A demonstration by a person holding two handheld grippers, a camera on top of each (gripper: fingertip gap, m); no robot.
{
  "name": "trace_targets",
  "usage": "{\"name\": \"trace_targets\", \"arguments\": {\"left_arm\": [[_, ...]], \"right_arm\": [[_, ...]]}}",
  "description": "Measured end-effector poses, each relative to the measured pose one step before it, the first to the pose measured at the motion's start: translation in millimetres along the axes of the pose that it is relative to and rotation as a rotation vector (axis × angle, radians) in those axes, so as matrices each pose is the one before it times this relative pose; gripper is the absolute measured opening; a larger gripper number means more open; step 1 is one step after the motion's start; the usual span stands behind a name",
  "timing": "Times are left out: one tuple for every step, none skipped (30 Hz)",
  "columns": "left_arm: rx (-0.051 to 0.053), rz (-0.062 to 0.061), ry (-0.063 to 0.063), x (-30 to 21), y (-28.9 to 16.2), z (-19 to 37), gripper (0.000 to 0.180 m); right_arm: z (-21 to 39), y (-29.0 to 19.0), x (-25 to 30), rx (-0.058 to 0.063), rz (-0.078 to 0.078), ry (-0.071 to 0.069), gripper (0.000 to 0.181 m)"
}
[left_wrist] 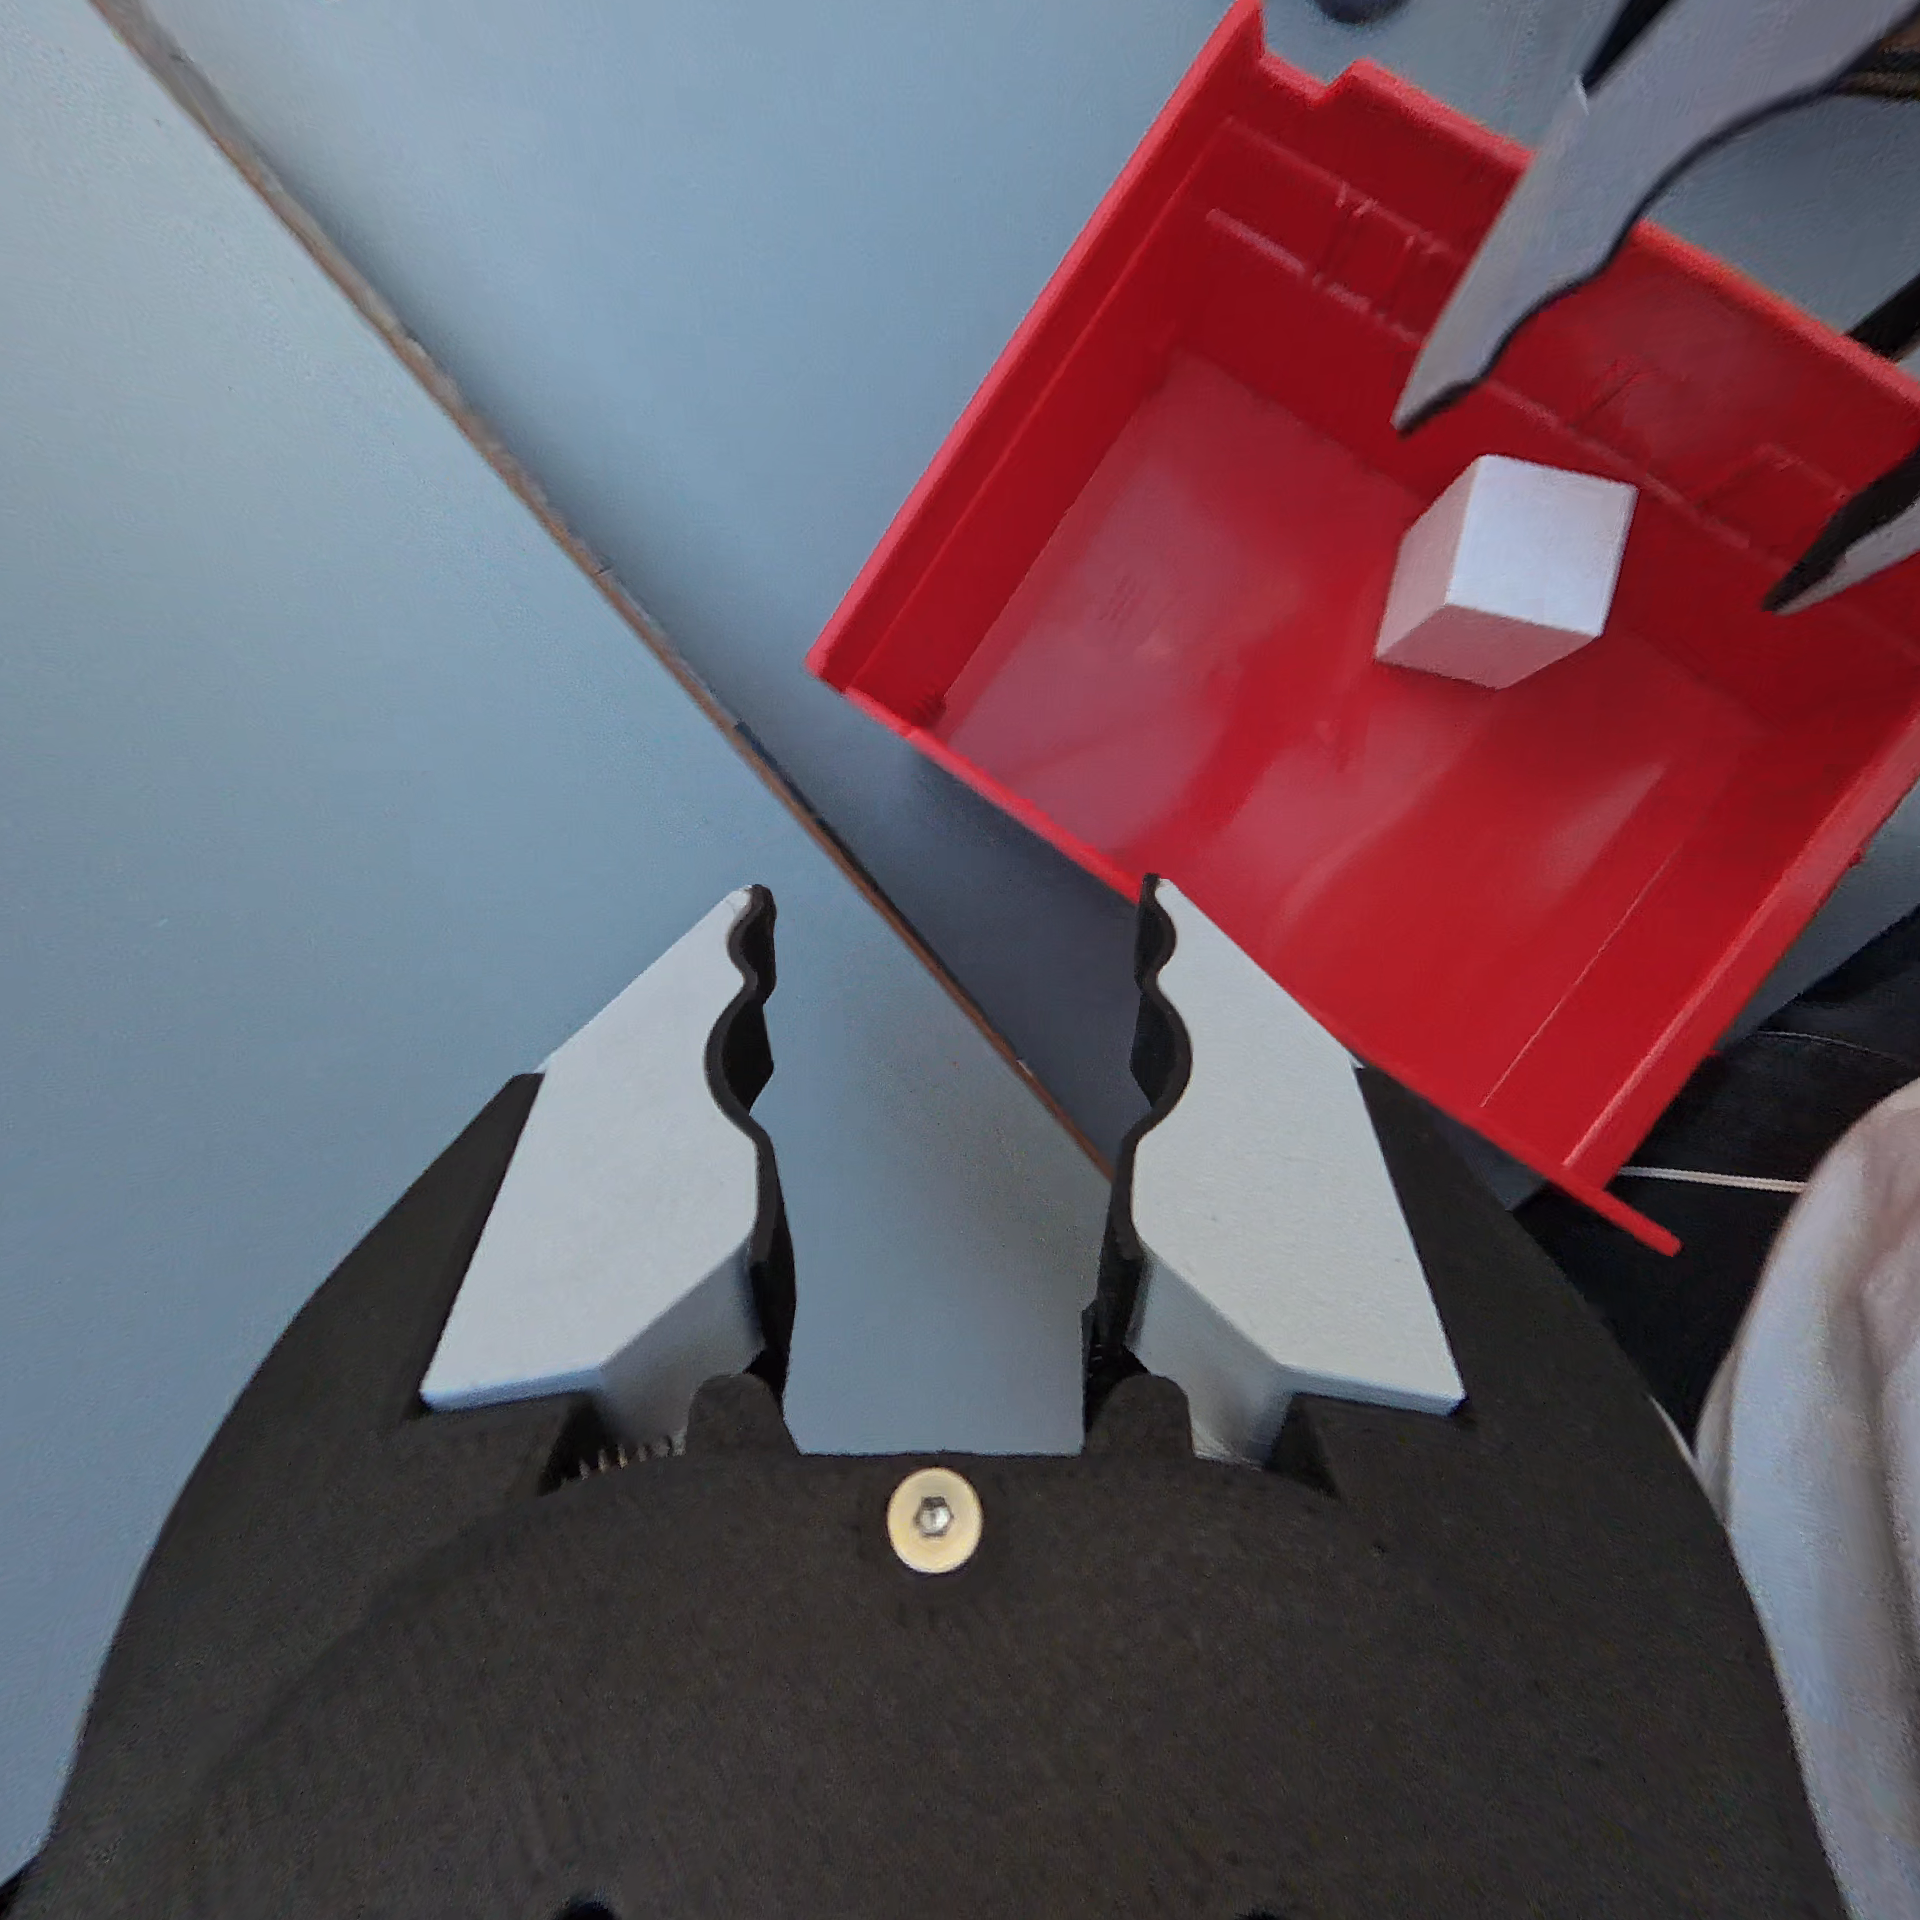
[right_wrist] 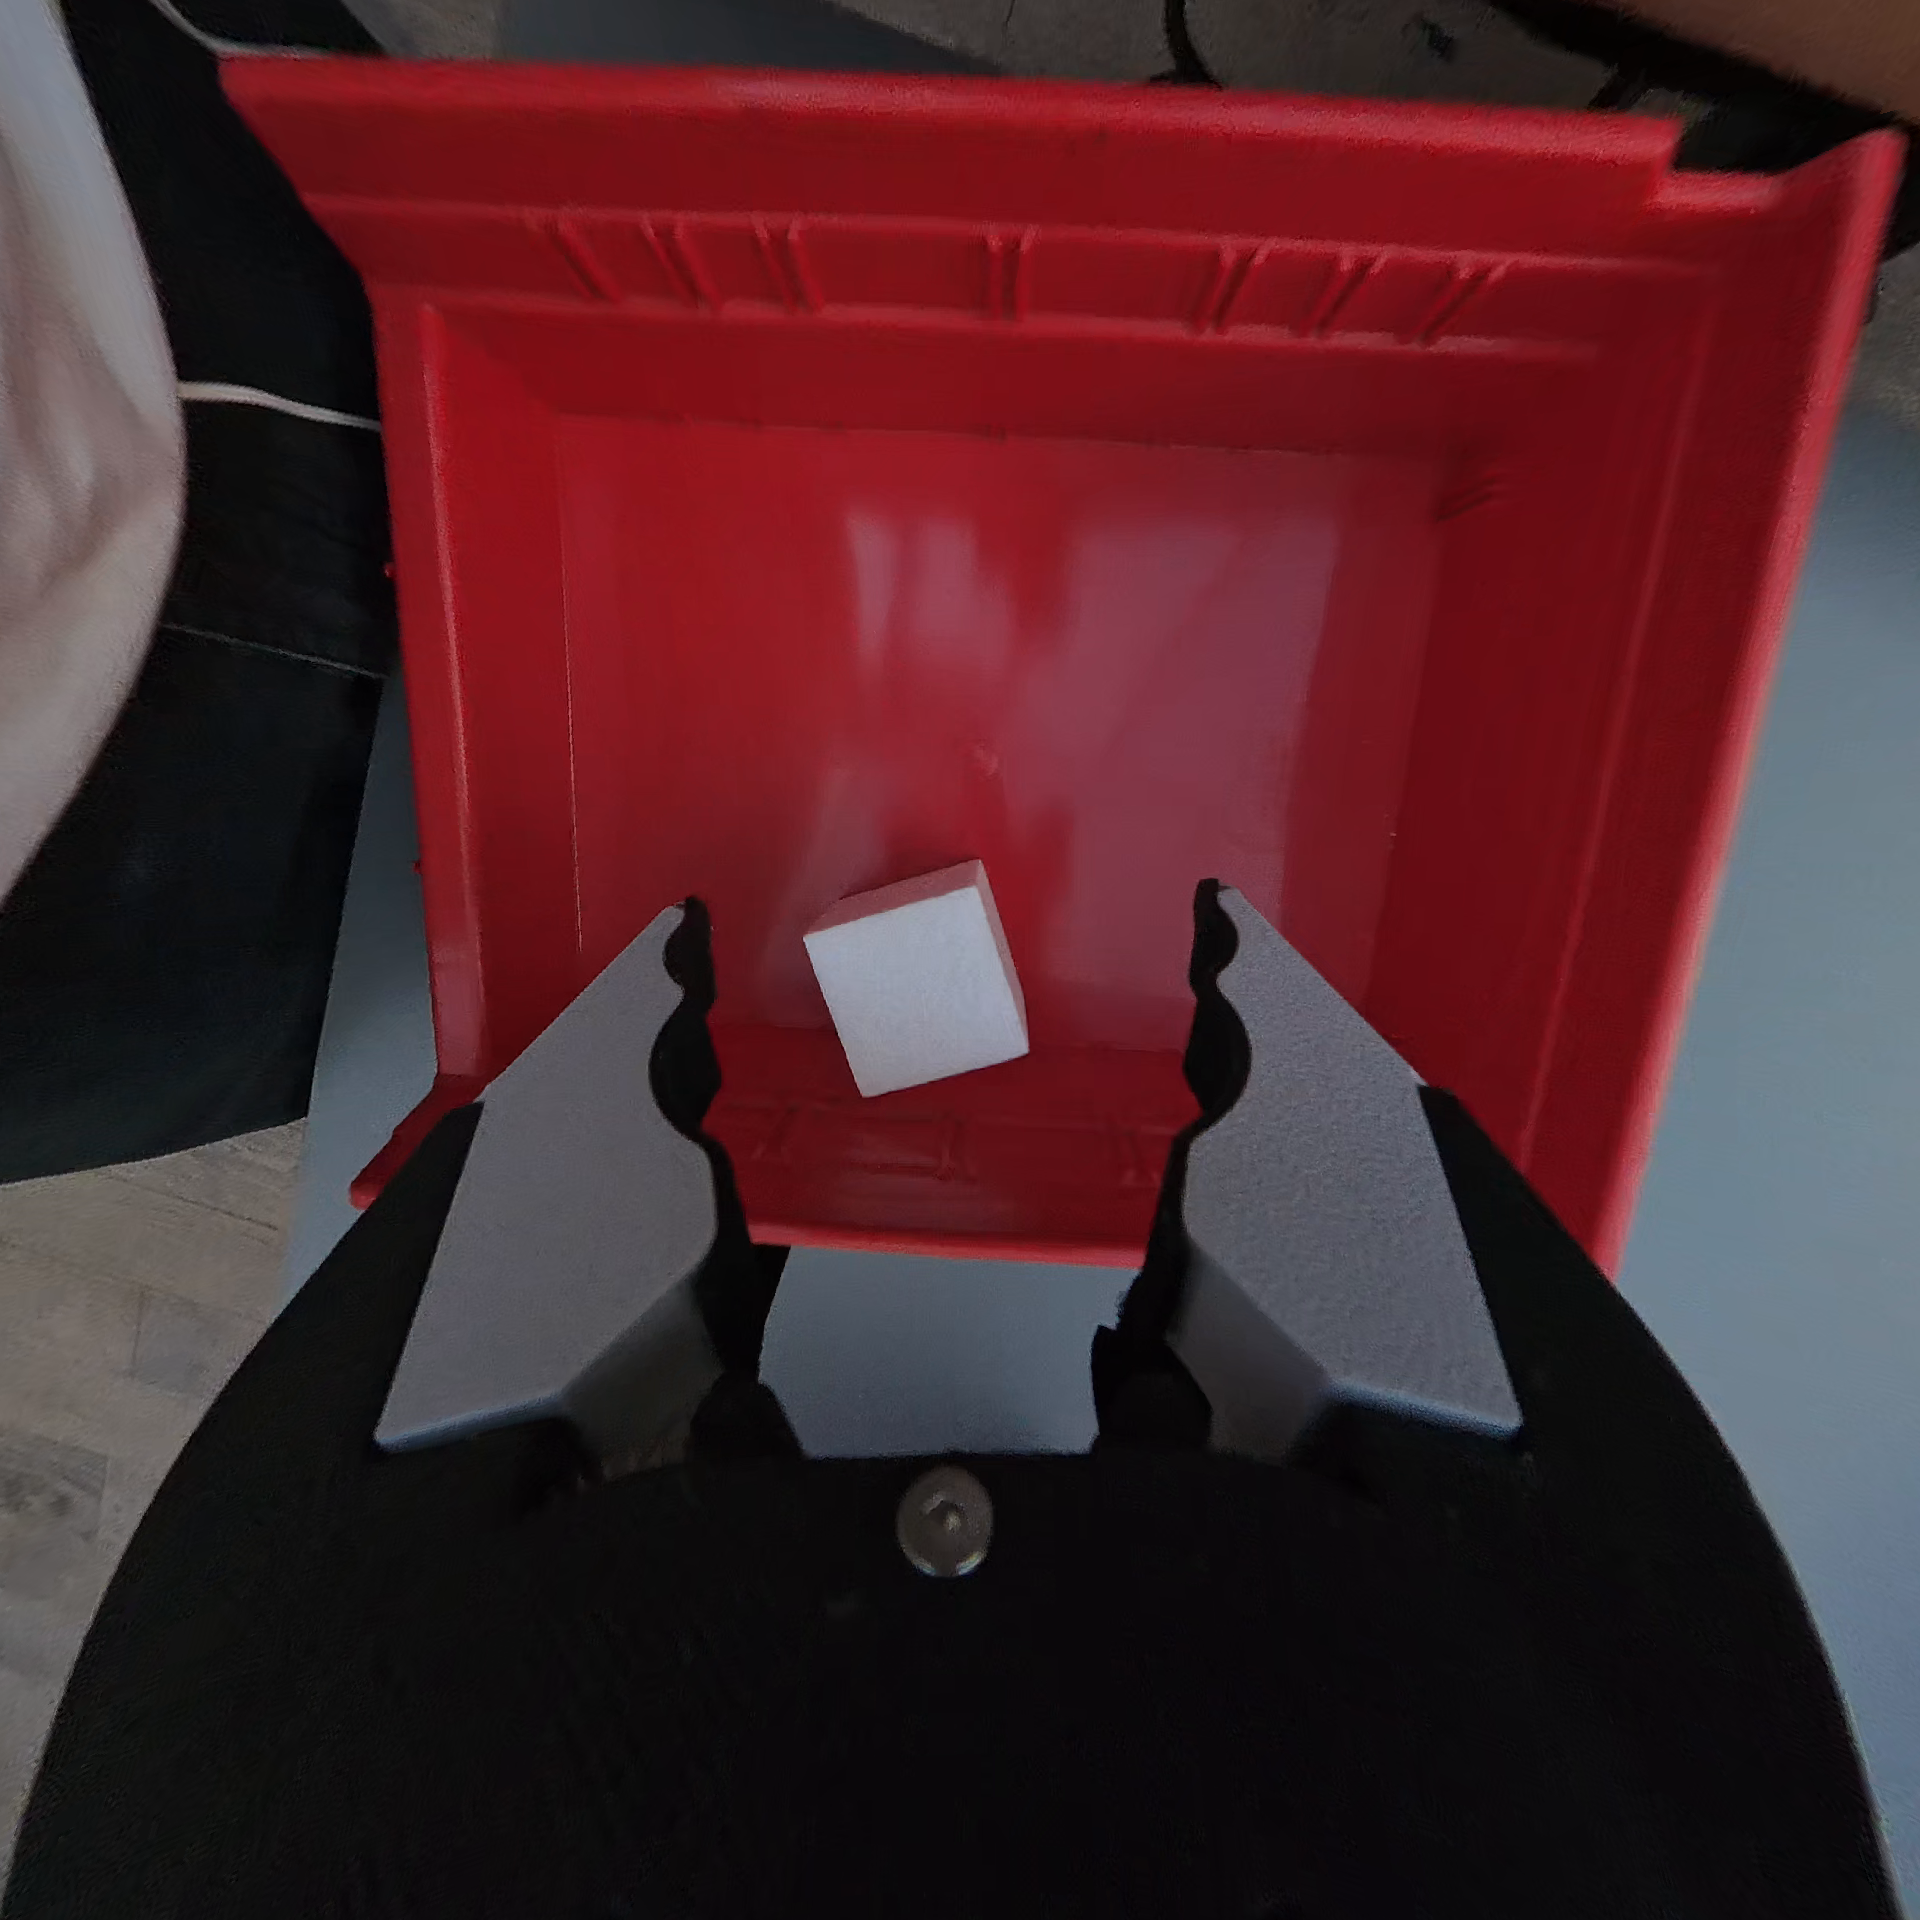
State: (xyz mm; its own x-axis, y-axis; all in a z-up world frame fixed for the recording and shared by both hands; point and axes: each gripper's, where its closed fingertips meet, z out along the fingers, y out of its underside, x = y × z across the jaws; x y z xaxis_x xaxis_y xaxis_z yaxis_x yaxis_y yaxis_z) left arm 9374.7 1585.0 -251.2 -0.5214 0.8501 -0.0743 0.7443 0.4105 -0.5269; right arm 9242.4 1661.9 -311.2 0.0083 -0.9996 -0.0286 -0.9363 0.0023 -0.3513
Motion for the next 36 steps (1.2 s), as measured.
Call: {"name": "trace_targets", "arguments": {"left_arm": [[-0.0029, -0.0034, -0.0414, -10.24, 5.38, -5.95, 0.073], [0.0015, -0.0030, -0.0321, -8.56, 3.61, -5.70, 0.074], [0.0068, -0.0051, -0.0223, -6.45, 2.21, -5.96, 0.074], [0.0112, -0.0084, -0.0196, -5.38, 0.74, -5.42, 0.074], [0.0143, -0.0094, -0.0145, -3.89, -0.22, -4.92, 0.073], [0.0147, -0.0093, -0.0079, -2.39, -0.42, -4.38, 0.073], [0.0130, -0.0077, -0.0039, -1.09, -0.33, -3.66, 0.073], [0.0116, -0.0045, -0.0012, -0.07, -0.36, -3.09, 0.072], [0.0068, -0.0004, 0.0021, 0.91, 0.15, -2.63, 0.072], [-0.0002, 0.0022, 0.0009, 0.86, 1.16, -2.20, 0.072], [-0.0052, 0.0032, 0.0007, 1.38, 1.64, -1.12, 0.074], [-0.0050, 0.0050, 0.0033, 2.34, 1.43, -0.48, 0.075], [-0.0001, 0.0069, 0.0004, 2.27, 0.48, -0.03, 0.075], [0.0037, 0.0067, -0.0043, 1.16, 0.03, -0.63, 0.074], [0.0043, 0.0043, -0.0046, 0.87, -0.28, -0.86, 0.074], [0.0043, 0.0009, -0.0043, -0.24, -0.59, -1.08, 0.073], [0.0055, -0.0020, -0.0045, -0.41, -0.87, -1.22, 0.073], [0.0062, -0.0037, -0.0035, -0.59, -0.95, -1.22, 0.073], [0.0061, -0.0047, -0.0031, -1.10, -0.97, -1.82, 0.073], [0.0065, -0.0054, -0.0036, -1.53, -1.07, -2.45, 0.073], [0.0073, -0.0059, -0.0043, -2.09, -1.17, -3.09, 0.073], [0.0074, -0.0054, -0.0043, -2.08, -1.38, -2.70, 0.072], [0.0041, -0.0043, -0.0041, -3.01, -0.18, -2.27, 0.071], [-0.0003, -0.0029, -0.0033, -2.78, 0.51, -1.78, 0.071], [-0.0013, -0.0016, -0.0032, -1.70, 0.49, -0.67, 0.071], [0.0009, -0.0020, -0.0033, -0.74, -0.38, 0.79, 0.072], [0.0018, -0.0036, -0.0021, -0.29, -0.52, 1.08, 0.071], [0.0009, -0.0048, 0.0007, 0.78, -0.78, 1.19, 0.071], [0.0007, -0.0032, 0.0033, 1.56, -1.16, 1.40, 0.072], [0.0000, 0.0002, 0.0032, 2.00, -0.99, 0.86, 0.072], [-0.0012, 0.0031, 0.0005, 1.83, -0.49, 0.67, 0.072], [-0.0020, 0.0043, 0.0000, 1.82, -0.33, -0.27, 0.072], [-0.0029, 0.0041, 0.0012, 1.90, -0.34, 0.59, 0.071], [-0.0047, 0.0033, 0.0018, 1.66, 0.30, 0.23, 0.071], [-0.0058, 0.0027, -0.0003, 1.34, 1.18, -1.50, 0.071], [-0.0046, 0.0018, -0.0010, 0.76, 0.79, -0.44, 0.071]], "right_arm": [[17.45, 6.98, -4.31, -0.0460, -0.0088, -0.0085, 0.094], [13.03, 6.55, -4.12, -0.0497, -0.0076, -0.0153, 0.097], [8.69, 5.53, -2.28, -0.0430, -0.0154, -0.0074, 0.097], [5.99, 4.79, -0.76, -0.0340, -0.0116, -0.0028, 0.097], [4.72, 3.99, 0.05, -0.0250, -0.0060, -0.0033, 0.095], [4.71, 5.83, 1.18, -0.0362, -0.0051, 0.0014, 0.094], [4.96, 7.44, 1.62, -0.0513, -0.0138, 0.0052, 0.094], [3.57, 2.10, 1.02, -0.0272, -0.0036, 0.0025, 0.091], [2.83, 0.22, 3.61, -0.0190, -0.0060, 0.0221, 0.087], [2.88, 1.02, 0.17, -0.0255, -0.0223, 0.0068, 0.084], [2.60, 2.68, 0.58, -0.0334, -0.0254, 0.0114, 0.076], [2.30, 3.64, 1.29, -0.0377, -0.0121, 0.0139, 0.064], [1.36, 1.94, -0.83, -0.0220, 0.0026, -0.0039, 0.057], [-0.53, -0.41, -0.55, -0.0013, 0.0135, -0.0065, 0.057], [-2.49, -0.83, 0.54, 0.0071, 0.0178, -0.0040, 0.056], [-5.40, -2.43, 0.95, 0.0240, 0.0223, -0.0072, 0.057], [-9.64, -3.89, 3.20, 0.0347, 0.0331, -0.0028, 0.056], [-14.25, -3.67, 6.53, 0.0364, 0.0403, 0.0042, 0.056], [-18.94, -2.18, 8.85, 0.0325, 0.0436, 0.0034, 0.056], [-24.17, -0.70, 11.44, 0.0293, 0.0453, 0.0042, 0.056], [-28.99, -0.09, 16.79, 0.0342, 0.0473, 0.0227, 0.056], [-31.72, 1.44, 19.47, 0.0295, 0.0508, 0.0251, 0.056], [-32.54, 3.25, 21.65, 0.0178, 0.0514, 0.0310, 0.056], [-30.99, 5.25, 25.22, 0.0094, 0.0442, 0.0457, 0.056], [-26.67, 7.91, 26.07, 0.0010, 0.0402, 0.0383, 0.056], [-20.09, 11.68, 23.23, -0.0143, 0.0474, 0.0058, 0.056], [-13.26, 15.48, 22.30, -0.0348, 0.0639, -0.0101, 0.055], [-7.18, 14.78, 22.82, -0.0371, 0.0648, -0.0056, 0.056], [-1.72, 10.39, 16.54, -0.0169, 0.0487, -0.0293, 0.056], [1.74, 8.01, 9.90, -0.0149, 0.0351, -0.0470, 0.056], [3.52, 6.67, 8.84, -0.0212, 0.0224, -0.0281, 0.056], [5.32, 6.42, 5.78, -0.0293, 0.0065, -0.0200, 0.056], [6.30, 7.34, 2.16, -0.0447, -0.0082, -0.0192, 0.056], [6.06, 7.63, 4.54, -0.0548, -0.0207, 0.0113, 0.056], [4.86, 5.30, 4.96, -0.0459, -0.0257, 0.0274, 0.056], [3.48, 1.67, 0.84, -0.0262, -0.0230, 0.0091, 0.056]]}}
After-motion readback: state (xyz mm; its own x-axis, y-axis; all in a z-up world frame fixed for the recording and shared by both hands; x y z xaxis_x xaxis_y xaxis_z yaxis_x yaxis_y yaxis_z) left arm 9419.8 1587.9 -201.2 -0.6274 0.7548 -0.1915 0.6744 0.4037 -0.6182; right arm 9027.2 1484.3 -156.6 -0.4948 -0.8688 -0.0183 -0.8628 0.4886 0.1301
